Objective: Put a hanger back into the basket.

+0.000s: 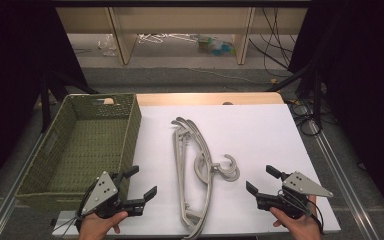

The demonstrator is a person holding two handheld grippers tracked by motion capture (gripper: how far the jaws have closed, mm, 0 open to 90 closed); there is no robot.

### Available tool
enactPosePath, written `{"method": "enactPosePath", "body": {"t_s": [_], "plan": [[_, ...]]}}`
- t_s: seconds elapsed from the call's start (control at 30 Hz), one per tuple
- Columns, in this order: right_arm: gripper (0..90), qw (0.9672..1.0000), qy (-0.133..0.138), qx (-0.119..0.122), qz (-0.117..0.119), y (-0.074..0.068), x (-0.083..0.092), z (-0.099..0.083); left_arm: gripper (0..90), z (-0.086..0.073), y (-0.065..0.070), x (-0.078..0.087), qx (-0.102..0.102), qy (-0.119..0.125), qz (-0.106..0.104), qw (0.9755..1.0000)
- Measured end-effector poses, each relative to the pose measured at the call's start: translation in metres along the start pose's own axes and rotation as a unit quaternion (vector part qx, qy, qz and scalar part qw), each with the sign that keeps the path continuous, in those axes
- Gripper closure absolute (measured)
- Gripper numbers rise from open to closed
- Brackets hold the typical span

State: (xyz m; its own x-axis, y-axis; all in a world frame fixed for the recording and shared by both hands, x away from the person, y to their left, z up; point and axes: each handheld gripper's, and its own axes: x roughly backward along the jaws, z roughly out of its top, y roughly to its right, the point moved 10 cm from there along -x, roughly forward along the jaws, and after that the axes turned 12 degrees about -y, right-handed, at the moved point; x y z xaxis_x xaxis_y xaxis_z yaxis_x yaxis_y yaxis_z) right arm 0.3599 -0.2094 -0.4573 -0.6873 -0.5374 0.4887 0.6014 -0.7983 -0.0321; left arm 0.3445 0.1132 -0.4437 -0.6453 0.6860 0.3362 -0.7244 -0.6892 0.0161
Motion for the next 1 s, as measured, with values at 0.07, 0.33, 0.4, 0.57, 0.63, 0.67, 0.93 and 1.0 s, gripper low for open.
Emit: {"method": "enactPosePath", "body": {"t_s": [0.07,0.33,0.4,0.57,0.63,0.67,0.93,1.0], "plan": [[15.5,1.0000,0.000,0.000,0.000,0.000,0.000,0.000,15.9,0.000,-0.001,0.000,0.000,-0.001,0.001,1.0000],[15.7,0.9999,-0.011,-0.002,-0.001,0.000,-0.001,-0.002,15.9,-0.001,0.001,-0.001,-0.007,-0.002,-0.001,1.0000],[15.7,0.9999,-0.011,-0.003,-0.001,0.000,-0.001,-0.002,15.9,-0.001,0.001,-0.001,-0.008,-0.003,-0.001,1.0000],[15.8,0.9998,-0.018,-0.002,0.003,-0.003,-0.006,-0.003,15.9,-0.001,0.001,-0.001,-0.005,-0.004,0.000,1.0000],[15.9,0.9993,-0.037,-0.005,0.010,-0.008,-0.011,-0.005,15.9,-0.002,0.002,-0.002,-0.006,-0.005,-0.001,1.0000],[15.9,0.9993,-0.037,-0.005,0.010,-0.008,-0.011,-0.005,15.9,-0.002,0.002,-0.002,-0.005,-0.005,-0.002,1.0000],[15.9,0.9974,-0.069,-0.005,0.021,-0.018,-0.024,-0.005,15.9,-0.002,0.002,-0.002,-0.002,-0.006,-0.003,1.0000],[15.9,0.9942,-0.090,-0.037,0.046,-0.025,-0.028,-0.007,15.9,-0.002,0.002,-0.003,-0.006,-0.004,-0.004,1.0000]]}}
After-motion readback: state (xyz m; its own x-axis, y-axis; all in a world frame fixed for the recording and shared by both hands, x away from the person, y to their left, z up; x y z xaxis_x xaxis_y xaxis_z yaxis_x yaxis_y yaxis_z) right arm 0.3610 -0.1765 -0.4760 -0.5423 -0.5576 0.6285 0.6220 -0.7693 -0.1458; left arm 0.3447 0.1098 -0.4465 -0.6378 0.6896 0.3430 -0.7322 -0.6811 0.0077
